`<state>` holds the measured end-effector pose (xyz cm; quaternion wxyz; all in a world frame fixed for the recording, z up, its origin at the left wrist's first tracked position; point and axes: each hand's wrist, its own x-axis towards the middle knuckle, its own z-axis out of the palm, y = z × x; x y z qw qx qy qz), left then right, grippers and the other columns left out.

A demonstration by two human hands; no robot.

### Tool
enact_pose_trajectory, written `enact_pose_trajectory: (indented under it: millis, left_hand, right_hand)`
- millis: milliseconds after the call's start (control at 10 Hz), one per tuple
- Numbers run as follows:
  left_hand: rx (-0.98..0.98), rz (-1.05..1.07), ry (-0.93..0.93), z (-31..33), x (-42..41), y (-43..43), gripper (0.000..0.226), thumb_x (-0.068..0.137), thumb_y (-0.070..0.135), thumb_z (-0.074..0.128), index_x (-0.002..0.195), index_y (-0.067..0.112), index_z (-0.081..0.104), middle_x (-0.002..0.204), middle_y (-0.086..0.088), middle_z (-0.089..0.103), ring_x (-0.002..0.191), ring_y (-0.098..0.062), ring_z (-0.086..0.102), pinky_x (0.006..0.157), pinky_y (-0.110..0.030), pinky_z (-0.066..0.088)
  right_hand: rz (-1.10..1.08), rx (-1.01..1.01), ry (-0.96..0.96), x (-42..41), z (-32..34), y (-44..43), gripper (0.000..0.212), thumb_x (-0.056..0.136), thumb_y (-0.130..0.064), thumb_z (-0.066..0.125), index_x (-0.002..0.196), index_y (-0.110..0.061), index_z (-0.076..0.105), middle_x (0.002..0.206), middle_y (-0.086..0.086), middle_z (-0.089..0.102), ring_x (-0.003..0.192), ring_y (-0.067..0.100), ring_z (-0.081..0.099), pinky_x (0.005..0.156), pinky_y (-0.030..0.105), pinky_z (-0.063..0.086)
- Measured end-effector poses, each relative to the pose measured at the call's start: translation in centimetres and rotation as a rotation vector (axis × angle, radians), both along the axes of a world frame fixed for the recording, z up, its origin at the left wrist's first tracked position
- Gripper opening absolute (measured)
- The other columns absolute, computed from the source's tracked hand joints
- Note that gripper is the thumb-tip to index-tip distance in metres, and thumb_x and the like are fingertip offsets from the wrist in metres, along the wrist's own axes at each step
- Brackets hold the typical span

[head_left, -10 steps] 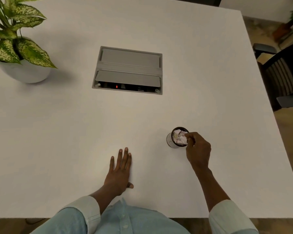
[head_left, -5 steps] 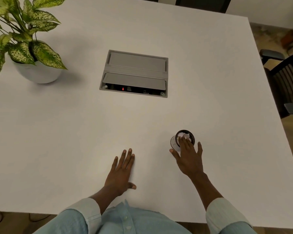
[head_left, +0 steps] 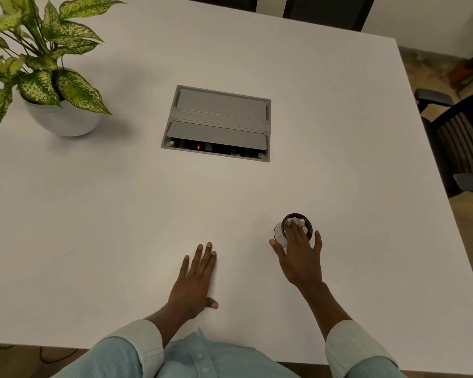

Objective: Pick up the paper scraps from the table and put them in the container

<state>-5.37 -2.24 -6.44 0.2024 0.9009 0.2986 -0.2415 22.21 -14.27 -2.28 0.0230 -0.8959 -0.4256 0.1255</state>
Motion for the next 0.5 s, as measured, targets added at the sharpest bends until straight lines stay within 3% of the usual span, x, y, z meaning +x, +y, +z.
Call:
enact_pose_trajectory:
  millis: [200, 300, 400, 500]
  left_hand:
    - [-0.005, -0.023, 0.047, 0.4, 0.4, -0.1, 0.135, 0.082, 0.068, 0.068, 0.155, 0.011, -0.031, 0.157, -0.008, -0.050, 0.145, -0.030, -0.045, 0.126, -0.055, -0.011]
    - [-0.011, -0.049, 0.056, 0.7, 0.1, 0.3, 0.134, 0.084, 0.064, 0.070, 0.155, 0.011, -0.030, 0.158, -0.009, -0.048, 0.146, -0.030, -0.042, 0.127, -0.055, -0.007]
    - [-0.038, -0.078, 0.061, 1.3, -0.2, 1.2, 0.126, 0.088, 0.052, 0.074, 0.159, 0.012, -0.022, 0.161, -0.007, -0.043, 0.150, -0.029, -0.036, 0.129, -0.053, -0.002]
    - [-0.114, -0.068, 0.040, 3.0, 0.1, 2.7, 0.104, 0.095, 0.047, 0.068, 0.164, 0.010, -0.001, 0.169, -0.005, -0.026, 0.158, -0.025, -0.019, 0.129, -0.048, 0.013]
  right_hand:
    - [-0.008, -0.020, 0.007, 0.2, 0.0, 0.1, 0.081, 0.099, -0.072, 0.013, 0.157, -0.018, 0.030, 0.163, -0.001, 0.036, 0.154, 0.012, 0.023, 0.124, 0.049, -0.013]
    - [-0.040, 0.105, -0.053, 0.0, 0.4, 0.1, 0.069, 0.101, -0.064, 0.025, 0.144, -0.015, 0.049, 0.149, 0.002, 0.055, 0.145, 0.015, 0.042, 0.126, 0.049, 0.000]
    - [-0.023, 0.281, -0.157, -0.7, 1.6, -0.1, 0.043, 0.098, -0.043, 0.049, 0.125, -0.012, 0.063, 0.128, 0.008, 0.067, 0.126, 0.025, 0.059, 0.118, 0.054, 0.026]
    - [0.057, 0.413, -0.187, -1.3, 2.0, 0.2, 0.024, 0.088, -0.022, 0.061, 0.109, -0.015, 0.071, 0.118, 0.006, 0.067, 0.114, 0.033, 0.060, 0.102, 0.050, 0.041]
